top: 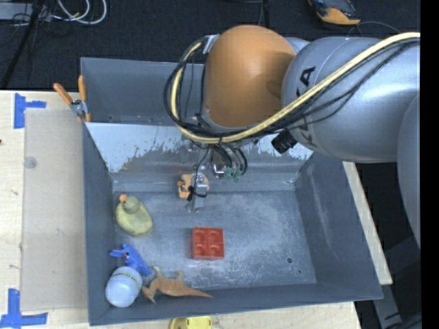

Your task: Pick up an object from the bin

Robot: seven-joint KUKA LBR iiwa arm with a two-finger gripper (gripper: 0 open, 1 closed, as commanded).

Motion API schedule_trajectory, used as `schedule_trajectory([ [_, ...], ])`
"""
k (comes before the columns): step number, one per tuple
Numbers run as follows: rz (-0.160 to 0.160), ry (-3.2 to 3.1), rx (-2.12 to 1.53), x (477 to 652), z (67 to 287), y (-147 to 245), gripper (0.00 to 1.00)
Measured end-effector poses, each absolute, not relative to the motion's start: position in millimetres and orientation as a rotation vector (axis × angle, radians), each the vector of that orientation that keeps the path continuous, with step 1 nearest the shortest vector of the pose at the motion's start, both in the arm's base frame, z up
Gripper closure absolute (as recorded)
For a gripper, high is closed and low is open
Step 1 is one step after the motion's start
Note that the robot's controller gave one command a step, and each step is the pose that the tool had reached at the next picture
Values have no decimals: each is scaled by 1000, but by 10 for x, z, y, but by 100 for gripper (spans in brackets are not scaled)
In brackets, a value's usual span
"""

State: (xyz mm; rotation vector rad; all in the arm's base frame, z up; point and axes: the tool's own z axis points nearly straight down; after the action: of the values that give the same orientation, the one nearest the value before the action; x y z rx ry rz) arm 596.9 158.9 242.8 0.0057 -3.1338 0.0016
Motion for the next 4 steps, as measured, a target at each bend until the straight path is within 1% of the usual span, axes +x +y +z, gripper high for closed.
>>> schedule_trajectory([
  [1,0,-3141,1,5977,2476,1580,0],
  [2,-3,-3146,104,5753,2256,1520,0],
  [3,-2,-3121,351,5423,1670,1095,0],
  [4,-2,-3131,261,5448,1387,679,0],
])
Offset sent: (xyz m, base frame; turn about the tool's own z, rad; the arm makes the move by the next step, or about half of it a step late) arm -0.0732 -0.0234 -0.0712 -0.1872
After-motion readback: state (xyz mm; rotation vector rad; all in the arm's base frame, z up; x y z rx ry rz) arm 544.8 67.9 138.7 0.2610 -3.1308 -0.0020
